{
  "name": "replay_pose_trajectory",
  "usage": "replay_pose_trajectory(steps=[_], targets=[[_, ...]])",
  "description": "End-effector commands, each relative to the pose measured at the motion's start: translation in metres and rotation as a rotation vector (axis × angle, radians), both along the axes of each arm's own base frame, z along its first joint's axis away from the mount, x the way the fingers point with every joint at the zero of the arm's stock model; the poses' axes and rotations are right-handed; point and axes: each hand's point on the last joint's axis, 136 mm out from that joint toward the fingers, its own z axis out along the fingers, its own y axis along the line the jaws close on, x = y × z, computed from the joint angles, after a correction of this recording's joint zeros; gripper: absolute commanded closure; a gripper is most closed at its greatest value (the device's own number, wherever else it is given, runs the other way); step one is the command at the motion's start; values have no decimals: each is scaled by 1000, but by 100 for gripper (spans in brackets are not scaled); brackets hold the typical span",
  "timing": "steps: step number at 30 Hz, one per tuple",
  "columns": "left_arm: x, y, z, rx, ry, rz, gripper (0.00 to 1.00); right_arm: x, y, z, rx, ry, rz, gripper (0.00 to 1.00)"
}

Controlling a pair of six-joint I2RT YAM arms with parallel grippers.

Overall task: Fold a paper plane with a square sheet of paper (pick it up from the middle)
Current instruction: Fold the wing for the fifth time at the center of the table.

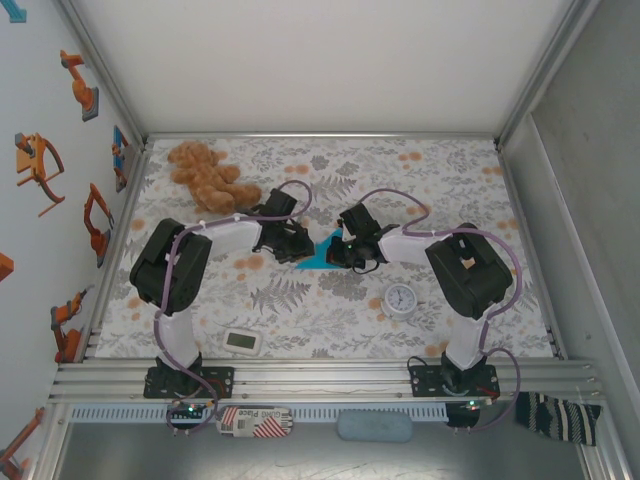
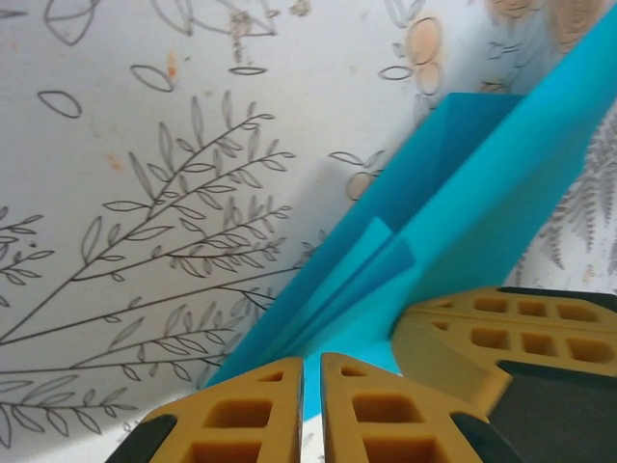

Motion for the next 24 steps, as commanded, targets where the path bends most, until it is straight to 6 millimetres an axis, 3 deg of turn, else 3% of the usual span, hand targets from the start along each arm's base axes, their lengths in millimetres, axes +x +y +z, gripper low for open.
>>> replay_pose_trajectory(steps=[1,6,9,11,20,24], targets=[[-7,11,-20,62,49,1,86,1,3,7,3,-10,15,100],[-12,18,-30,90,88,30,87,11,4,43,67,-96,-31,100],[-15,22,-32,99,116,66,87,16,-10,67,87,-153,-121,93],[-17,22,-32,93,135,89,87,14,-21,72,94,-154,-195,86],[-21,18,-26,39,186,179,85,-10,-52,50,167,-25,-463,62],[-21,14,-24,6,223,202,84,-12,-56,41,130,-2,-473,60]])
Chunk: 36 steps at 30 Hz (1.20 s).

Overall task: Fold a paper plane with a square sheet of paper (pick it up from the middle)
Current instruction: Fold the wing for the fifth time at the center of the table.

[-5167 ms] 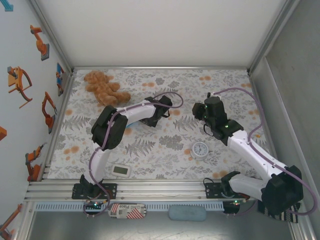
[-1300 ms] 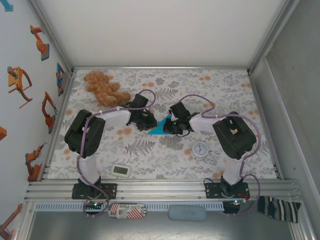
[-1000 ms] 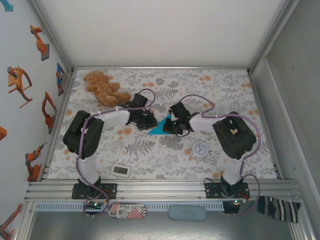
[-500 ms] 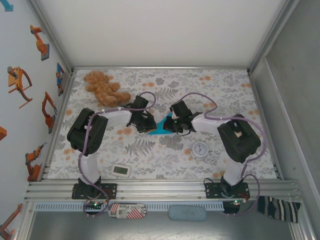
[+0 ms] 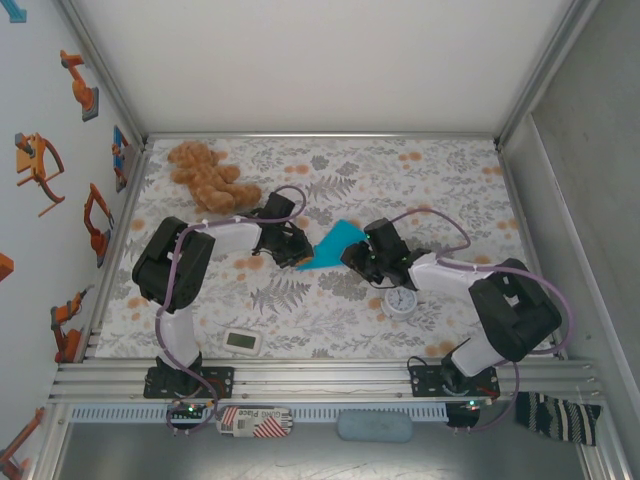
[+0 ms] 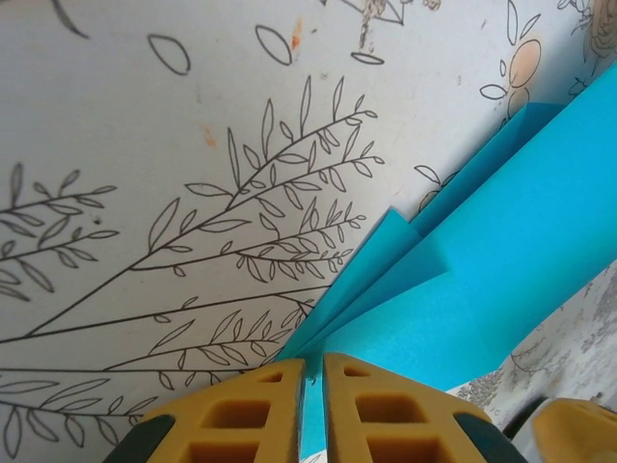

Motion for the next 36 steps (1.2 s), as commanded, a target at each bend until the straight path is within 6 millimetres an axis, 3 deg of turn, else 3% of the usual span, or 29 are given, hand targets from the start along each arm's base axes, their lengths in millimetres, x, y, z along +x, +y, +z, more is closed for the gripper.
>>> replay_pose_trajectory(steps=[1,24,36], targets=[[-19,11,-15,26,121,50,84,11,-2,6,20,-4,-76,60],[-21,13,-18,22,146,61,83,22,15,-24,93,42,-103,64],[-20,13,-17,20,141,61,82,35,24,-16,164,-17,-118,73]])
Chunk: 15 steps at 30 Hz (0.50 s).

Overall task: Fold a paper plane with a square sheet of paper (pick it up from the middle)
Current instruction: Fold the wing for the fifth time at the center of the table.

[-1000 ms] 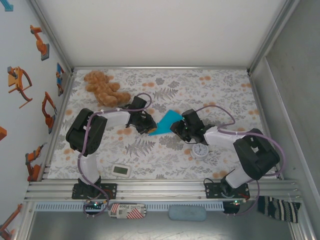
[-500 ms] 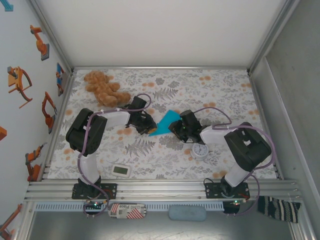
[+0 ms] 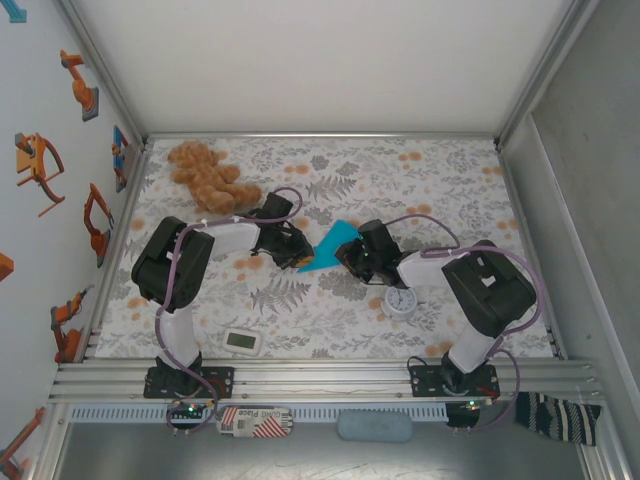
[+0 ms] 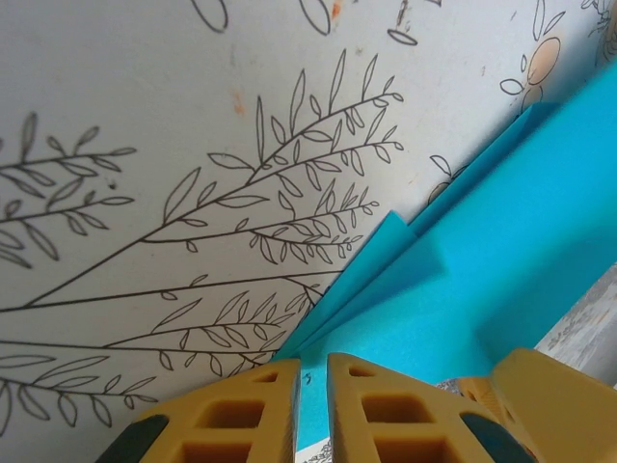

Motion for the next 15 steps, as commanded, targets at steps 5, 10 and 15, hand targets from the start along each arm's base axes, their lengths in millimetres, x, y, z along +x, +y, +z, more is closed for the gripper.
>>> replay_pose_trajectory(steps=[5,10,15], targets=[[-15,14,-16,55,74,14,82,13,1,9,49,-62,-48,75],[-14,14,-14,53,70,14,81,11,-1,6,46,-56,-55,79],[-11,12,-10,45,59,13,80,8,2,1,58,-42,-46,80]])
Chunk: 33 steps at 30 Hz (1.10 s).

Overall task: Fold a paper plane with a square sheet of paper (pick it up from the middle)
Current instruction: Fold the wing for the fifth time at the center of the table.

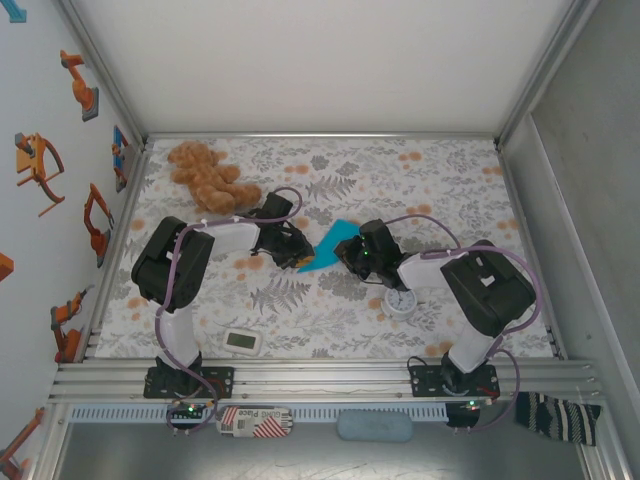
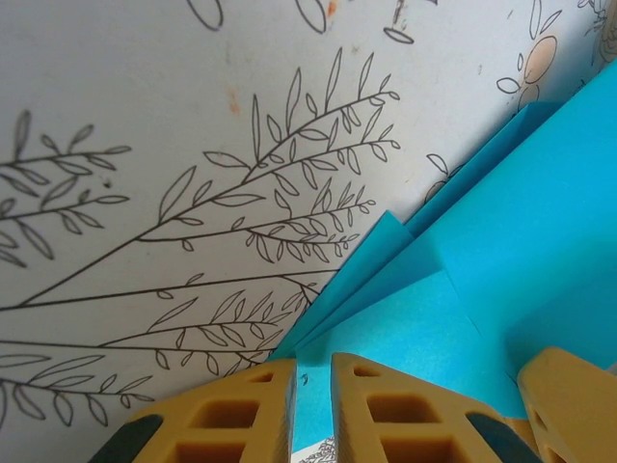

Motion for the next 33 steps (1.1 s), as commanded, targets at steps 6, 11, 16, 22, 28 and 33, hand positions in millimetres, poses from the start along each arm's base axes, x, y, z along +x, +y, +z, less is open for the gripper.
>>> replay_pose_trajectory(steps=[6,11,16,22,28,33], targets=[[-10,11,-7,44,52,10,79,-8,-1,-11,5,4,-7,80],[-8,11,-3,42,43,8,78,-11,0,-12,15,-3,-1,88],[-1,11,11,29,-11,3,74,-8,-1,-3,25,-33,-16,96],[10,7,50,4,-227,-90,62,-5,-4,9,24,-43,-31,99],[11,-1,81,30,-503,-254,54,-2,-8,21,23,-19,-28,99],[6,-15,84,51,-693,-409,48,1,-10,29,38,6,-19,99]])
